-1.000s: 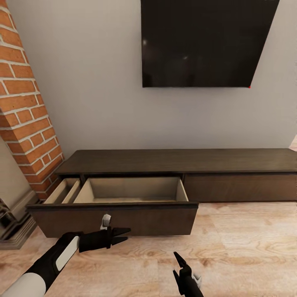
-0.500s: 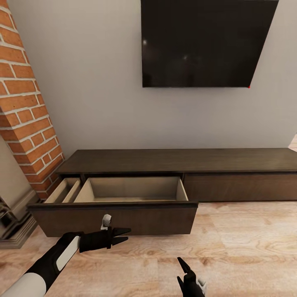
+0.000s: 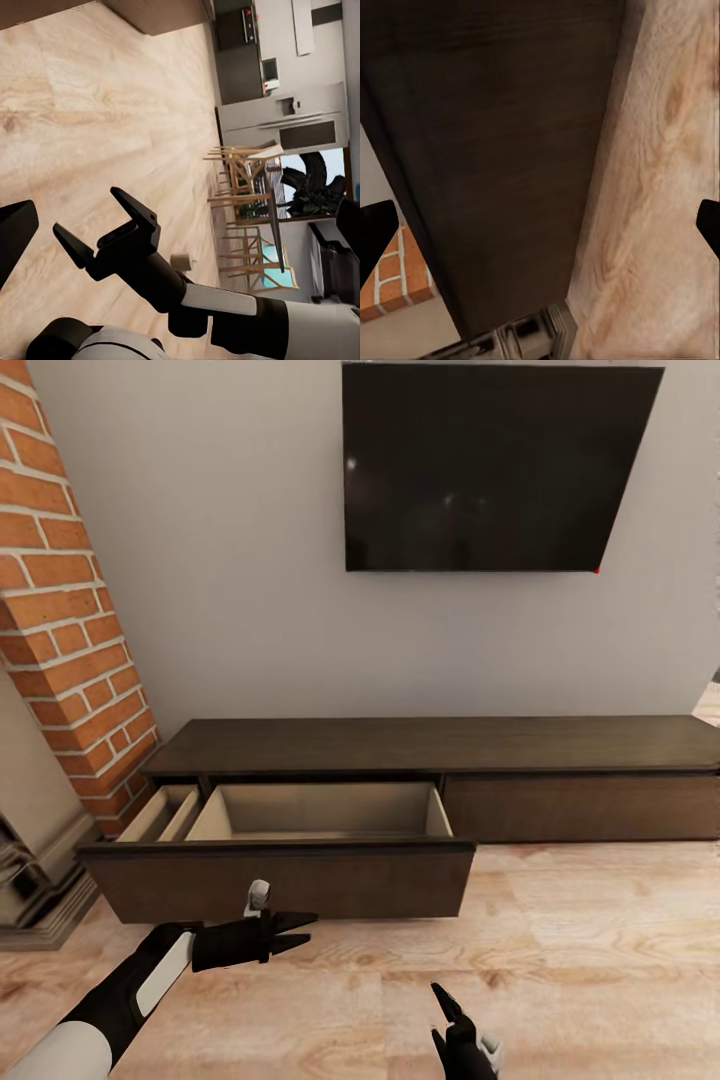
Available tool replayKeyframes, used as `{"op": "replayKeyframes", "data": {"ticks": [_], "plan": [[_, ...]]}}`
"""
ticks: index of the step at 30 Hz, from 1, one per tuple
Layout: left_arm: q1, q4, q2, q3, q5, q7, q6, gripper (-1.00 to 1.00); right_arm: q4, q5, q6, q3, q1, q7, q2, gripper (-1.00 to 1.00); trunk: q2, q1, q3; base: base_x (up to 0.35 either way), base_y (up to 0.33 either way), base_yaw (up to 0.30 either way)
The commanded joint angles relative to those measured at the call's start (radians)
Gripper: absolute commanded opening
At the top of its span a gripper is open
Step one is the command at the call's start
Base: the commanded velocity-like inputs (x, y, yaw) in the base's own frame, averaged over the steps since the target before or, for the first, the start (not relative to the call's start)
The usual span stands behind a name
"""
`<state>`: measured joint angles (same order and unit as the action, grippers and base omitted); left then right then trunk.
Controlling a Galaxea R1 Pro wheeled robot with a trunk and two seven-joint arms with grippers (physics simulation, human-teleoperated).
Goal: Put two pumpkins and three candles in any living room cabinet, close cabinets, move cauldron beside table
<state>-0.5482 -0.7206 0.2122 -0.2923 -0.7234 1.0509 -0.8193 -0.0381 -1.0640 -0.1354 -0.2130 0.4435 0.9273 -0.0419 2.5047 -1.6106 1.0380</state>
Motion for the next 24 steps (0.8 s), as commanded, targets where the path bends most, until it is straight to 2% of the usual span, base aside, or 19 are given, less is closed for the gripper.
{"op": "replayKeyframes", "data": {"ticks": [1, 8, 15, 24], "plan": [[-0.001, 0.000, 0.001, -0.004, -0.007, 0.000, -0.006, 1.00, -0.003, -0.002, -0.004, -0.008, 0.001, 0.005, 0.000, 1.00, 0.000, 0.001, 0.001, -0.293, 0.000, 0.000], [-0.001, 0.001, 0.001, -0.003, -0.007, 0.000, -0.006, 1.00, -0.003, -0.002, 0.046, -0.007, 0.001, 0.004, 0.000, 1.00, 0.000, 0.001, 0.003, -0.269, 0.000, 0.000], [-0.001, 0.001, 0.002, 0.000, -0.007, 0.000, -0.006, 1.00, -0.003, -0.002, 0.049, -0.007, 0.001, 0.004, 0.000, 1.00, 0.000, 0.001, 0.013, -0.024, 0.000, 0.000], [-0.001, 0.001, 0.004, 0.001, -0.006, 0.000, -0.006, 1.00, -0.003, -0.002, 0.050, -0.006, 0.001, 0.004, 0.000, 1.00, -0.002, 0.005, -0.007, 0.000, 0.000, 0.000]]}}
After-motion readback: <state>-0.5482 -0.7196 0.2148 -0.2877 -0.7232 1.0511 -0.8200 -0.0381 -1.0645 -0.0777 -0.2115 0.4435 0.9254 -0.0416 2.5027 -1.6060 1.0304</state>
